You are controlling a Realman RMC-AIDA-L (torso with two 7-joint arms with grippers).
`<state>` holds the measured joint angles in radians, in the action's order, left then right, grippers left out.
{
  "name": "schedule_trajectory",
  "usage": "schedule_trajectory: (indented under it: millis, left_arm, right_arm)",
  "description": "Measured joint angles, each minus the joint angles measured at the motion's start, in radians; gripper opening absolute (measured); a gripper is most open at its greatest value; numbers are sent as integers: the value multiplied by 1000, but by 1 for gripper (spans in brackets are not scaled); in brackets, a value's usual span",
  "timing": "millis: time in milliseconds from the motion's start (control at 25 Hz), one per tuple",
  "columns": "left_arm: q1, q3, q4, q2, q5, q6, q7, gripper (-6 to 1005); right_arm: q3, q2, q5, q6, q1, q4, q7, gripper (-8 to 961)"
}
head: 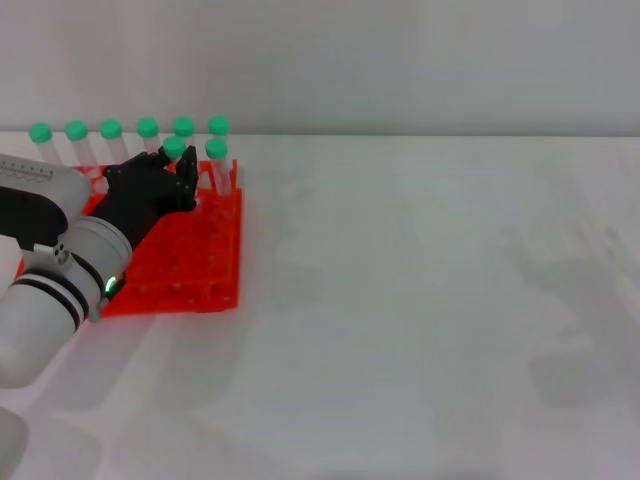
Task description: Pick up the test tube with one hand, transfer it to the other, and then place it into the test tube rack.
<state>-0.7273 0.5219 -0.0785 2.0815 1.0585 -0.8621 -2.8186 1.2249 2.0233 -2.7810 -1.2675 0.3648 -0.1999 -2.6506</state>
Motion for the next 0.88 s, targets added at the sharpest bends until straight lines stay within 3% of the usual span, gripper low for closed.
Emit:
schedule_trajectory:
  millis: [280, 480, 680, 880]
  left_arm:
    - [18, -1, -2, 2, -1, -9, -5, 271]
    - [67, 0, -4, 2, -8, -73, -4, 474]
    - [203, 14, -5, 2, 31, -273, -4, 602]
    - [371, 15, -4, 4, 208, -465, 0, 743]
  right_arm:
    - [-2, 0, 0, -20, 0, 16, 2, 852]
    - [-1, 0, 0, -23, -1, 19, 3, 852]
    - [-5, 0, 0, -24, -1, 32, 2, 851]
    - [-30, 0, 0, -21, -8, 39, 1, 851]
